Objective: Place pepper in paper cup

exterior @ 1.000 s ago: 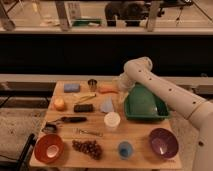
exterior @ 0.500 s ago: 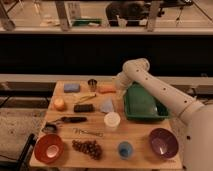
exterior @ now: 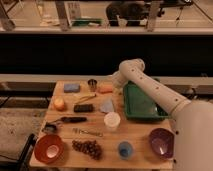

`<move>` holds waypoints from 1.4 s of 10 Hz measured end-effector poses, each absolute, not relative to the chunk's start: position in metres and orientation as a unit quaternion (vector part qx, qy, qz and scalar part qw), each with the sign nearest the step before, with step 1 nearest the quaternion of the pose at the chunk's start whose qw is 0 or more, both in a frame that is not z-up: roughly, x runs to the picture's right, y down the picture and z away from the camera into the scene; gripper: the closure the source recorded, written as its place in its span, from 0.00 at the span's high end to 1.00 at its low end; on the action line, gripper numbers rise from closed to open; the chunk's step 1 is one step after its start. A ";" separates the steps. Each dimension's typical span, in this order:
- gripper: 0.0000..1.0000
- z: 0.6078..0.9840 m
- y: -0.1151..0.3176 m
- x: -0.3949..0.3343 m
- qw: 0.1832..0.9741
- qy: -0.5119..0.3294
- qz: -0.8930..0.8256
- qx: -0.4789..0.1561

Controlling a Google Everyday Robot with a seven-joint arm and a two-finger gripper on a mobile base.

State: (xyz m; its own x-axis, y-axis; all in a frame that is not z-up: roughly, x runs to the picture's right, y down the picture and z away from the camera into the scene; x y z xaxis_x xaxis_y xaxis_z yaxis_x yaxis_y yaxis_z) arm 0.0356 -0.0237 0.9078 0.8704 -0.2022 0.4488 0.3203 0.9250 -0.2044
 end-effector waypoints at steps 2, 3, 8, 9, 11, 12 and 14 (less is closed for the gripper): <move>0.80 0.922 -0.028 0.018 0.960 -0.203 -0.142 -0.128; 0.80 0.927 -0.029 0.015 0.962 -0.200 -0.141 -0.125; 0.80 0.956 -0.031 0.021 0.970 -0.177 -0.112 -0.126; 0.80 0.962 -0.028 0.025 0.971 -0.172 -0.105 -0.131; 0.80 0.974 -0.024 0.031 0.973 -0.162 -0.090 -0.141; 0.80 0.980 -0.025 0.034 0.973 -0.157 -0.083 -0.144; 0.80 0.987 -0.030 0.038 0.975 -0.152 -0.075 -0.146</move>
State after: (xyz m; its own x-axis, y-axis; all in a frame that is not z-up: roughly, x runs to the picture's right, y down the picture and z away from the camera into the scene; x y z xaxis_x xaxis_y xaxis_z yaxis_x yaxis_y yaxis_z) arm 0.0376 -0.0303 0.9868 0.9428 -0.1015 0.3176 0.1900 0.9463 -0.2615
